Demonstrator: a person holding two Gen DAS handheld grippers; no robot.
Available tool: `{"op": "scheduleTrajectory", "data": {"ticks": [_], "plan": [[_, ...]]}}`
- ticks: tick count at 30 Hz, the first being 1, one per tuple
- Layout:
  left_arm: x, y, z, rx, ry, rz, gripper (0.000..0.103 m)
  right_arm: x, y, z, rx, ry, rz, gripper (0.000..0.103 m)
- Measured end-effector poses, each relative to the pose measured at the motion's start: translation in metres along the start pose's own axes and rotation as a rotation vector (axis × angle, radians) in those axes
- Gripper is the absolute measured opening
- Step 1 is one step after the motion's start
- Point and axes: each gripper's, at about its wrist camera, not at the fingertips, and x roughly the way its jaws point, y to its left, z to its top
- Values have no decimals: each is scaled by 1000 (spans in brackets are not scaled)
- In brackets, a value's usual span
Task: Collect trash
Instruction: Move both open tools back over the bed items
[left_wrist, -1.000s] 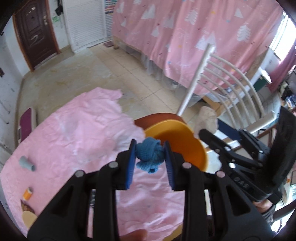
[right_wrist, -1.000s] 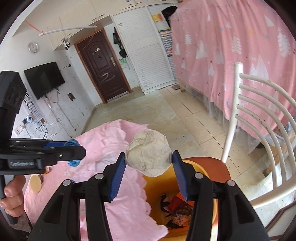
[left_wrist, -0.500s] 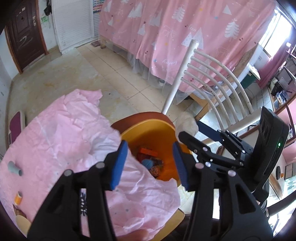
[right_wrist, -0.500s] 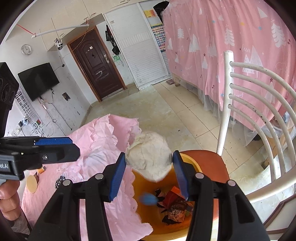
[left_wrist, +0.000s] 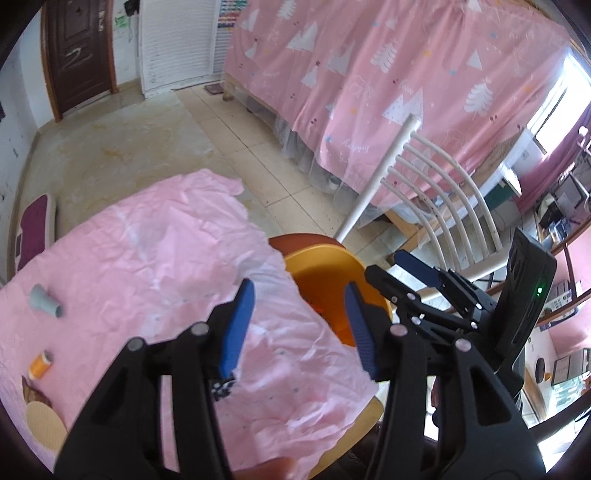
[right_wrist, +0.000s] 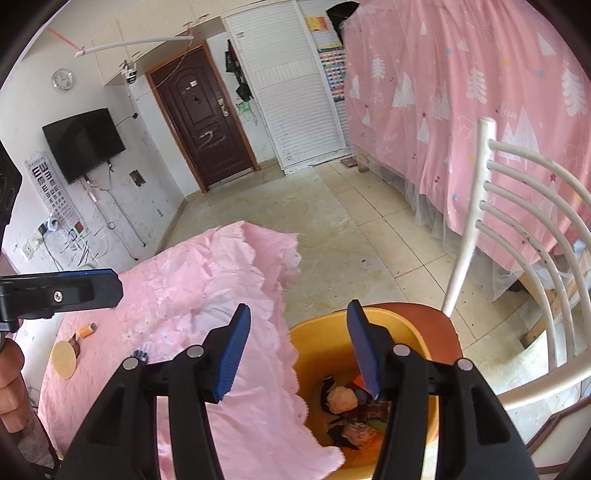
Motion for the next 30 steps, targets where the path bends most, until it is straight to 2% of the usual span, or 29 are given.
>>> {"op": "scheduleTrajectory", "data": {"ticks": [6,9,17,30], "plan": [[-24,32,-10,-50,-42,20,49,9,41,7,-65,12,27,44],[-36,49,-15,-77,-59,30,53,16,63,9,-99,20,44,44],[-65,96,-31,-143,-100,64,53,33,117,13,-179,45,85,44],[-114,171,-69,-252,-151,164,54,64,205,4,-299,95,157,44]]}}
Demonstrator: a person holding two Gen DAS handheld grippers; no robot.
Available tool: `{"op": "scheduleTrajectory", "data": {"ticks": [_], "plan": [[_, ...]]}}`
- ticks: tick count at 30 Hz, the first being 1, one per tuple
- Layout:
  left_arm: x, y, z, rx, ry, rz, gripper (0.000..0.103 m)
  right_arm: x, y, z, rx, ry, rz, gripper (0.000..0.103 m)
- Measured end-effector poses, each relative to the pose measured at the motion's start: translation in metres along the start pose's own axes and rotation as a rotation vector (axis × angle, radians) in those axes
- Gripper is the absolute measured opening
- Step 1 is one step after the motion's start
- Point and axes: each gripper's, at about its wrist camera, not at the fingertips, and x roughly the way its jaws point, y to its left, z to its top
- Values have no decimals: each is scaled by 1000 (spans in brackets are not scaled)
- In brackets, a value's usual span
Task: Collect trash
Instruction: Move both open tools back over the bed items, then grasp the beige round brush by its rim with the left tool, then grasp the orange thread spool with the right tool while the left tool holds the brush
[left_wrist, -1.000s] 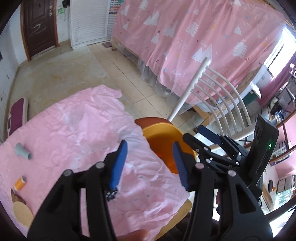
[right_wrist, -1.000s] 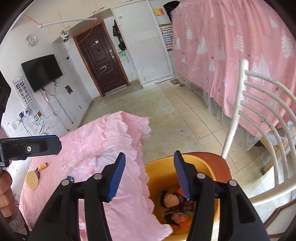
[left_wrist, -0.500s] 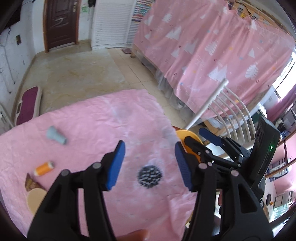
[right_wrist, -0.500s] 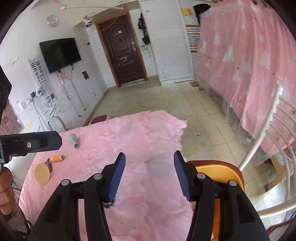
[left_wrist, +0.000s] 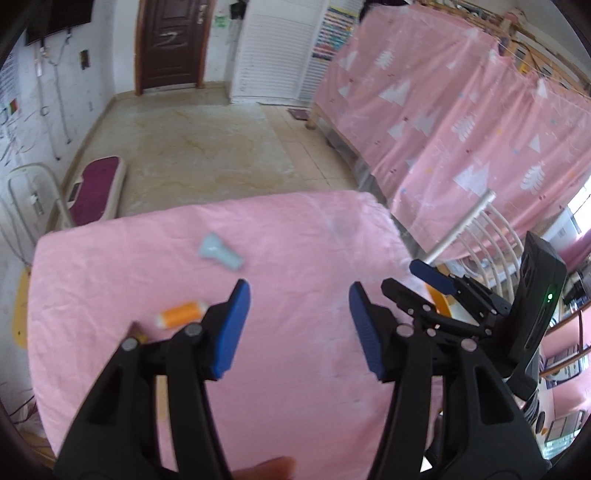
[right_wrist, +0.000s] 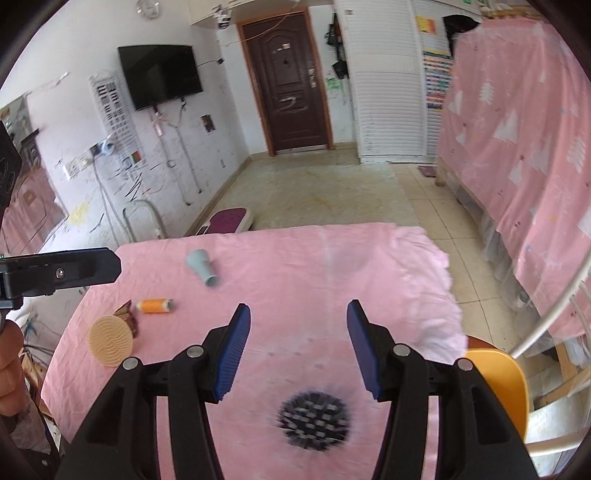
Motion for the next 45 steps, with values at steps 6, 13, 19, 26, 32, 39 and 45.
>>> {"op": "scheduleTrajectory", "data": {"ticks": [6,13,19,26,32,39,45], "plan": [[-11,37,-14,-53,-8,40,59,20,32,6,-51,29,30,44],[-21,68,-30,-109,-2,79,59,38,67,9,-99,56,64,44],[-23,89,-46,-132,18,115,59,53,99,12,-139,81,91,44],[-15,107,-65,-150,53,93,59,70,123,14,-164,108,115,44],[2,110,-73,-122,83,67,59,80,134,14,-167,127,116,44],[21,109,-84,-78,125,60,29,90,141,15,-167,150,114,44],[18,104,-87,-37,101,17,14,100,151,14,-183,170,126,44]]}}
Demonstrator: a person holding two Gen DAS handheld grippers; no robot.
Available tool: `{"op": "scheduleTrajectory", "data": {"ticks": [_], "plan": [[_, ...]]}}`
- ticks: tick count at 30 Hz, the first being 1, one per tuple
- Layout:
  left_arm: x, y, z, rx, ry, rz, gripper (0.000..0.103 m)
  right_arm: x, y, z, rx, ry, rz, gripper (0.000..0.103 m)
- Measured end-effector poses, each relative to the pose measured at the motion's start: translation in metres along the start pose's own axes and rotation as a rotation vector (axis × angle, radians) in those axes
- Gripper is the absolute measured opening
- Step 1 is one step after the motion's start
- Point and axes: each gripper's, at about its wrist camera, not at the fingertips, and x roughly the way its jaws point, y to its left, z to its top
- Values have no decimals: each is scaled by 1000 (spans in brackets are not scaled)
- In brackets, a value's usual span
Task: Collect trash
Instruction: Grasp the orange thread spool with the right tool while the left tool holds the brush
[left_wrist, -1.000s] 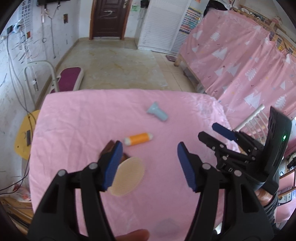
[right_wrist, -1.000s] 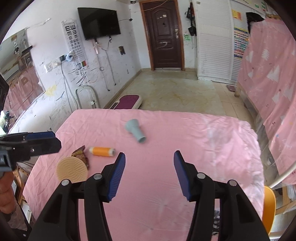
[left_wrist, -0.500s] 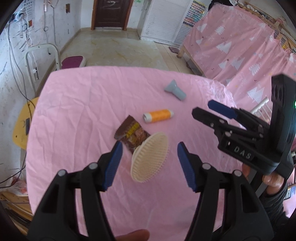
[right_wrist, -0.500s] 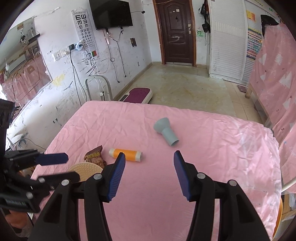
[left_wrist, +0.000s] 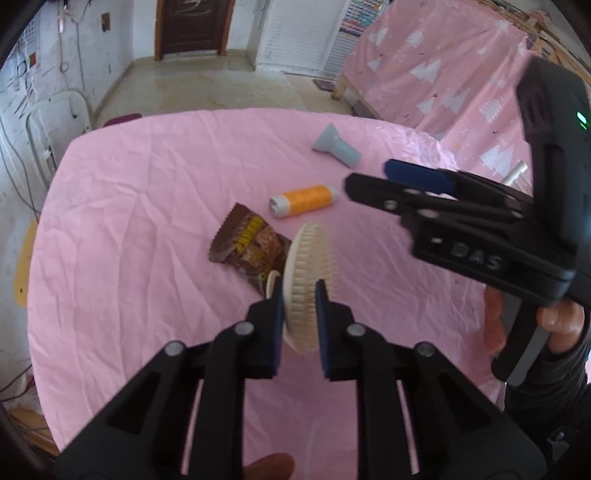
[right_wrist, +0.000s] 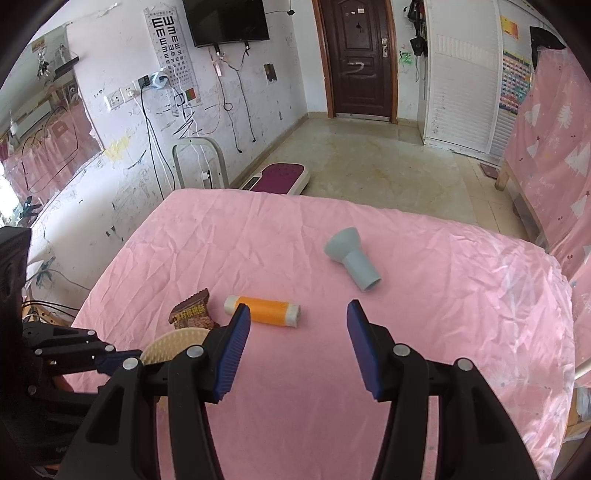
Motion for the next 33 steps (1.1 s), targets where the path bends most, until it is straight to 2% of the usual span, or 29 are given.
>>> {"op": "scheduleTrajectory", "data": {"ticks": [8,12,18,26,27,28,30,33], "plan": [[-17,2,-14,4,-41,5,10,14,16,5,-27,27,24,44],[-27,9,-21,-20,-63,41,10,23,21,7,-33,47,31,44],[-41,22,-26,-59,-92,60,10,36,24,7,-35,83,43,56],[-52,26,-30,-75,-115,74,10,45,28,8,-56,91,32,56],[-52,27,-30,-78,-115,75,10,46,28,8,-56,90,35,53],[-53,26,-30,-81,-116,78,10,46,27,8,-55,89,35,42],[-51,25,-28,-83,-116,82,10,47,26,7,-50,97,38,32],[-52,23,-29,-83,-119,87,10,44,24,5,-46,92,48,26]]}}
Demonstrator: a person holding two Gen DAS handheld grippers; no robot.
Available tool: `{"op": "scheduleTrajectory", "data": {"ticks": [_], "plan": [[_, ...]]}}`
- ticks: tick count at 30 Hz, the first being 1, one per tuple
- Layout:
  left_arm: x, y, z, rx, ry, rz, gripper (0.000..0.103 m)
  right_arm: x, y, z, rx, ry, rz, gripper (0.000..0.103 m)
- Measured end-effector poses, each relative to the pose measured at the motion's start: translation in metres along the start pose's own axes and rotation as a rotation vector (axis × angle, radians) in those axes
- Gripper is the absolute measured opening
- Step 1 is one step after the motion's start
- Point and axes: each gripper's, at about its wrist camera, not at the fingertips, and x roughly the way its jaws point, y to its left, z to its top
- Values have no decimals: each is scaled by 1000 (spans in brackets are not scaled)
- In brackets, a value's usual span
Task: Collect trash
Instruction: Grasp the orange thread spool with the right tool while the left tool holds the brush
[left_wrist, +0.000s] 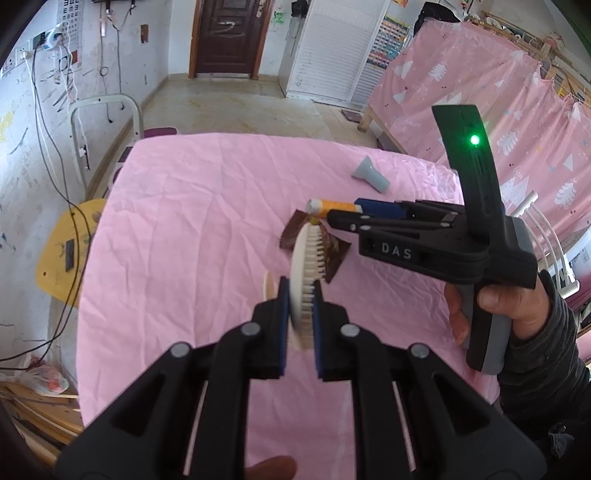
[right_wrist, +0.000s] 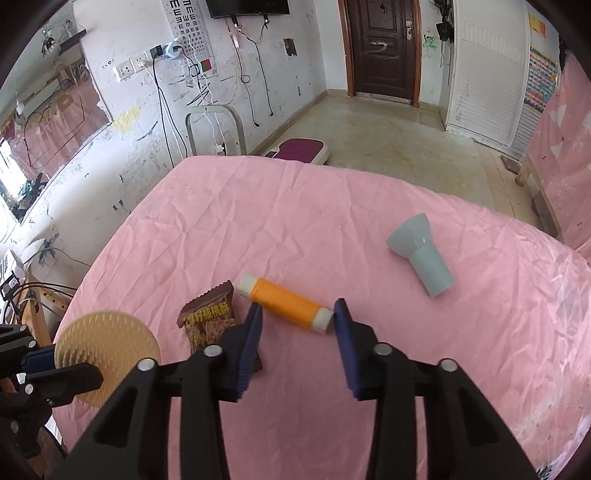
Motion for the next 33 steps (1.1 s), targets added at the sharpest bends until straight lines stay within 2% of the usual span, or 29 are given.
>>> {"op": "scheduleTrajectory", "data": {"ticks": [6,16,26,30,33], "plan": [[-2,-8,4,5,-9,13,10,-14,-1,-3,-15,-30,16,17],[-5,-9,6,-4,-17,22,10,-8,7,0,-71,-1,14,17],[-8,0,8,-23,-24,19,10,9,22,6,-194,50,-35,18],[-6,2,8,-32,-20,21,10,13,23,7,-207,45,-37,17],[-6,0,7,-34,-19,24,10,13,22,7,-204,42,-26,8]]}}
